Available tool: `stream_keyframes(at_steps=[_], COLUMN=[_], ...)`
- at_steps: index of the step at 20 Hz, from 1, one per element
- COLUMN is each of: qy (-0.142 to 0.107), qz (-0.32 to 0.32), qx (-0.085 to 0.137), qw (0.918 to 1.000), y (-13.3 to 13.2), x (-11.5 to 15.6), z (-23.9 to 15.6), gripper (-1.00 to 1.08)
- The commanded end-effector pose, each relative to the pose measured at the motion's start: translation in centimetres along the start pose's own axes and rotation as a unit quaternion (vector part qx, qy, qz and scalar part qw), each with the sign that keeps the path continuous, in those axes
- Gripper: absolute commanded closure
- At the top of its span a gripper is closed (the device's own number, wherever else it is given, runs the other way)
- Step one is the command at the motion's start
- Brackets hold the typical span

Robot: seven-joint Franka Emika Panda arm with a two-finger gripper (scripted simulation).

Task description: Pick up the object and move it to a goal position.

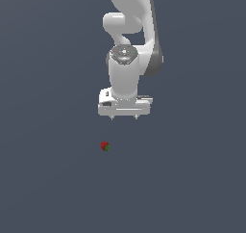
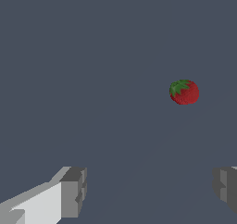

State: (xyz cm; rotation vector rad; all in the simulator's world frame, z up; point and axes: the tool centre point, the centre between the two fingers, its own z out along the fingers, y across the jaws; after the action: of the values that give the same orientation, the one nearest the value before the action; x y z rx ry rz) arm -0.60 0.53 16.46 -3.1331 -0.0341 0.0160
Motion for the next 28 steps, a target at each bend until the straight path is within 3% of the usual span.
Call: stream_keyframes(at_steps=[1, 16, 28], qy=[0.0, 0.0, 0.001], qz=[0.0, -0.022, -0.076], qx=[0.0, -0.011, -0.01], qw=[1.0, 0.9997, 0.997], y=[0.0, 0.8, 3.9], x=[0.0, -0.1, 3.1], z=[0.0, -0.4, 2.9], gripper=[-0.92, -0.92, -0.92])
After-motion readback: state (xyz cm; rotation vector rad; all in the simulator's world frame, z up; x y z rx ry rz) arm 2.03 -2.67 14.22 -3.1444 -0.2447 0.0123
